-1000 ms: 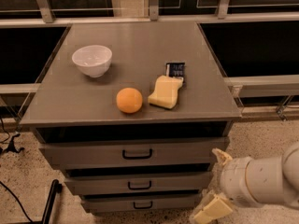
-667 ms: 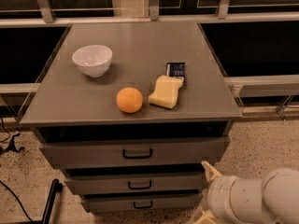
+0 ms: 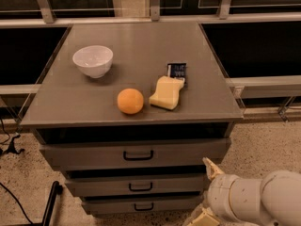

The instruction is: Open middle drawer

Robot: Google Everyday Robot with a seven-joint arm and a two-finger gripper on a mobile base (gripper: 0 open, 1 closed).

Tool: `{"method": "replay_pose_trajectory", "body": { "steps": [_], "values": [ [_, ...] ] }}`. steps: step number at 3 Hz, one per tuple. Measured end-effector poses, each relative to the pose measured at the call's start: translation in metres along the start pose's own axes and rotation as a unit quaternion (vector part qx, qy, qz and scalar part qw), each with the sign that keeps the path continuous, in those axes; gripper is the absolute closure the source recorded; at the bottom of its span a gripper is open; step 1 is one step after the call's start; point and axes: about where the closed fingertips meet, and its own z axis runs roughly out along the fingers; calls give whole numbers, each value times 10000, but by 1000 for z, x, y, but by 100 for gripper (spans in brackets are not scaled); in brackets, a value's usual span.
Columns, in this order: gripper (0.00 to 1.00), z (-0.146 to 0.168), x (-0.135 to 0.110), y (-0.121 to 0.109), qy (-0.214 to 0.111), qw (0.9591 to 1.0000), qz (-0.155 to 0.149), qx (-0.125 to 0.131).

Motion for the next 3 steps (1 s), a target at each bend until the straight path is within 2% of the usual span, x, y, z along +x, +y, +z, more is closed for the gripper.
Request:
{"method": "replay_pose_trajectory", "body": {
  "steps": [1, 2, 3],
  "values": [
    [0, 14, 12, 1, 453, 9975, -521, 155],
    [0, 28, 28, -1, 881, 9922, -855, 198],
    [0, 43, 68, -17, 1392, 9855, -969, 86]
  ]
}}
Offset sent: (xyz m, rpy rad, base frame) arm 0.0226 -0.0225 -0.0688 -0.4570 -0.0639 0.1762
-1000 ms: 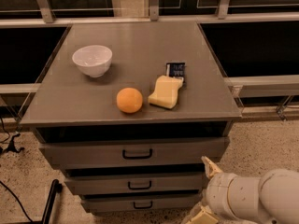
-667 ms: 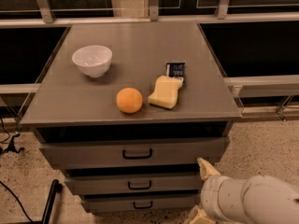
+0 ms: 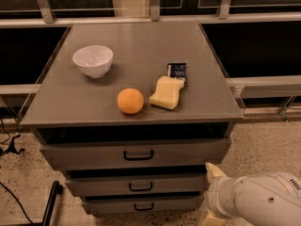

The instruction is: Open middle drawer

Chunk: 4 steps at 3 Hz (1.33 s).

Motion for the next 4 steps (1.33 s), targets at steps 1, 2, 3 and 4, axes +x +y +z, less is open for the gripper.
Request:
{"method": "replay_pose_trajectory", "body": {
  "steps": [1, 2, 3, 4],
  "values": [
    [0, 20, 27, -7, 245, 9996, -117, -116],
    [0, 51, 34, -23, 54, 9997, 61, -242],
    [0, 77, 68, -11, -649, 9877, 1029, -978],
    [0, 77, 67, -12, -632, 9882, 1013, -959]
  ]
}}
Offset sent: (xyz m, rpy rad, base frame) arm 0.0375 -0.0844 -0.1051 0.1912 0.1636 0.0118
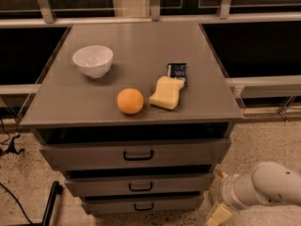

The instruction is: Open middle drawer

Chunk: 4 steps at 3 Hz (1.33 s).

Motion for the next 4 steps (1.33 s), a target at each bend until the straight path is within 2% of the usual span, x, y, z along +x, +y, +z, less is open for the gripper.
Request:
{"method": "replay_pose_trajectory", "body": {
  "steps": [1, 2, 3, 4],
  "values": [
    [0, 11, 6, 5, -191, 9998, 7, -101],
    [0, 41, 11, 10, -607, 9974, -22, -380],
    [0, 60, 11, 12, -849, 9948, -90, -551],
    [0, 60, 11, 12, -850, 9948, -90, -551]
  ]
}}
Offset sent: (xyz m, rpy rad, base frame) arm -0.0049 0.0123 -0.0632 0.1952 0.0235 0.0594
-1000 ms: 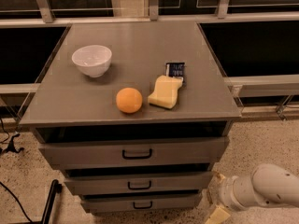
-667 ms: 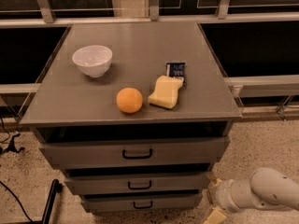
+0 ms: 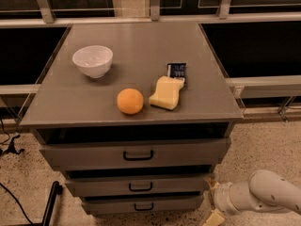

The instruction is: Open middle drawer

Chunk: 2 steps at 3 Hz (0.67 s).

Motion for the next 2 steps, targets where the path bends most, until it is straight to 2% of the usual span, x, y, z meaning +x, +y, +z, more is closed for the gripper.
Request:
{"method": "replay_pose_trajectory", "body": {
  "steps": [2],
  "values": [
    [0, 10, -15, -2, -396, 9991, -166, 2]
  ]
}}
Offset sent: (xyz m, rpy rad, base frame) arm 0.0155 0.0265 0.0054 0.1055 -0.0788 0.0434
